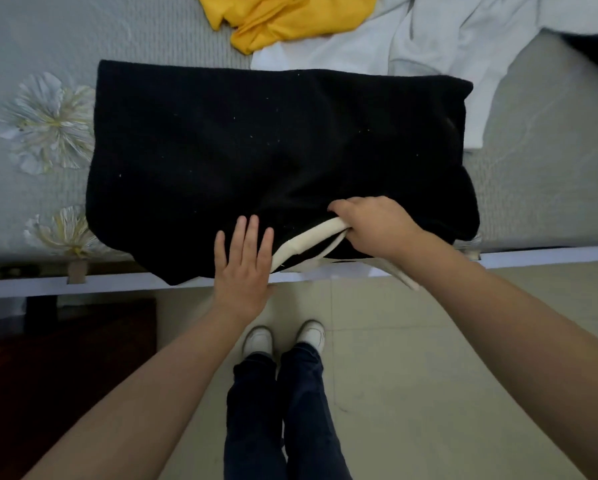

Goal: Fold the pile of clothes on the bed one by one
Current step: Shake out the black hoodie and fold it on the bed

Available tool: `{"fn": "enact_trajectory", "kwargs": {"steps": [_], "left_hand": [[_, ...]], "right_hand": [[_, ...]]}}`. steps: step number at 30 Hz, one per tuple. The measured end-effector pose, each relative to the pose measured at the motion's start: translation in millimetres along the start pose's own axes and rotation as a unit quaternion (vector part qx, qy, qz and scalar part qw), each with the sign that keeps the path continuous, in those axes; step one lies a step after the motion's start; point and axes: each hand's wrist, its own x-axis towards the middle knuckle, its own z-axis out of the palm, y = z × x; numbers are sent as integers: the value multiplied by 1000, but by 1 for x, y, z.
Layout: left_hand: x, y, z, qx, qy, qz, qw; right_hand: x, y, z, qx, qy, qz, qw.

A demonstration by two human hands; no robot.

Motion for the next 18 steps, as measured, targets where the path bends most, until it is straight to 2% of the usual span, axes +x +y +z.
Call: {"fn": "enact_trajectory", "kwargs": {"steps": [4,6,8,9,10,12,15,18], "left_hand": [[5,-12,13,12,82,27,996],[12,-20,19,14,124,57,991],[17,-24,22,-3,151,83,985],[18,-25,20,-19,154,89,984],[20,-27,17,-34,149,92,984],[22,-31,11,-49,162,97,981],[21,-38,0,-77,137,123,980],[18,-37,-10,-61,97,112,987]], "right_hand": [[2,1,3,-35,-23,5,999],[-7,-6,12,-43,37,-1,998],[-21,-10,34,-86,146,-28,985],[-30,-13,48,-128,187,-26,974],[-37,-16,64,-169,195,-20,966],[-42,-21,90,-221,164,6,961],[-22,-16,113,-252,223,9,942],[-4,-3,120,-250,280,-7,927]]}}
